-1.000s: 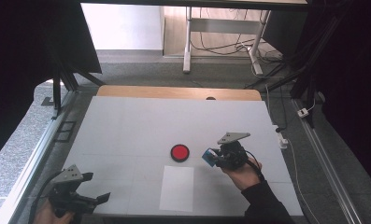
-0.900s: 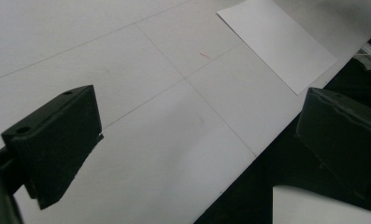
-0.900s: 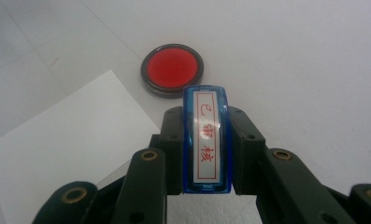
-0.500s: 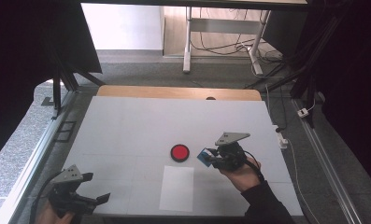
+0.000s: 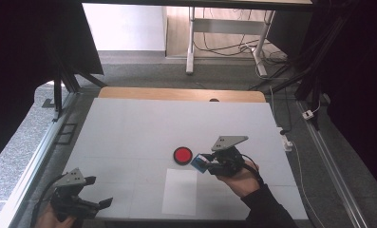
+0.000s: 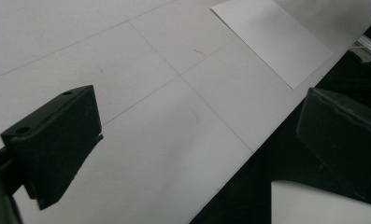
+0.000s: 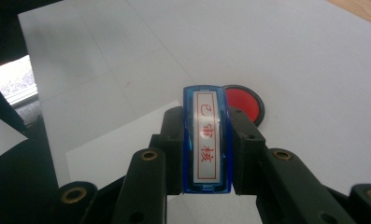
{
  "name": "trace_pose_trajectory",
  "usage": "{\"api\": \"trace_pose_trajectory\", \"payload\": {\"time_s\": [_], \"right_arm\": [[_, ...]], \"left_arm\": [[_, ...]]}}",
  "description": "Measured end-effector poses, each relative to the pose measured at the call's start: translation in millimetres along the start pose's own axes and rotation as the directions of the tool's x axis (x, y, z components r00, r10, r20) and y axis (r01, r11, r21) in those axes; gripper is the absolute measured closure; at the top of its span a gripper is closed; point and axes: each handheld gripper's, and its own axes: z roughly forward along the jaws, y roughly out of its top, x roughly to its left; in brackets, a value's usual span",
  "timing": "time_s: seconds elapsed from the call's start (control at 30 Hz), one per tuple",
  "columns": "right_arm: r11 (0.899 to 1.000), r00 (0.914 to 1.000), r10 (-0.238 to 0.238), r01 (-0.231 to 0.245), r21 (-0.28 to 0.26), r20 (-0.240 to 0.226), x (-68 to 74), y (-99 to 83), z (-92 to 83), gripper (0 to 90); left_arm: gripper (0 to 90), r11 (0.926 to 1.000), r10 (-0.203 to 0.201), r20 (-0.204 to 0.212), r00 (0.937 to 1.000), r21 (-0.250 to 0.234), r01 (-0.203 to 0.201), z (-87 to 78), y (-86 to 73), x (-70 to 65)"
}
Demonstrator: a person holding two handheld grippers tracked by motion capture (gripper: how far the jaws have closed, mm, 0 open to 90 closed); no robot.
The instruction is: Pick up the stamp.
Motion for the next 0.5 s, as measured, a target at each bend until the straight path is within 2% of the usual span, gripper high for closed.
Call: {"api": "trace_pose_trajectory", "payload": {"time_s": [0.4,0.5], "right_arm": [[0.999,0.9966,-0.049,0.048,-0.012,-0.066,17.8,10.1,5.6,71.1],[0.998,0.9933,-0.066,0.065,-0.019,-0.095,26.7,14.1,6.8,71.1]], "left_arm": [[0.0,1.0,0.002,-0.011,0.9999,-0.008,-0.002,-0.8,-0.7,-0.6],[0.0,1.0,0.004,-0.014,0.9999,-0.007,-0.004,-0.7,-0.7,-0.7]]}}
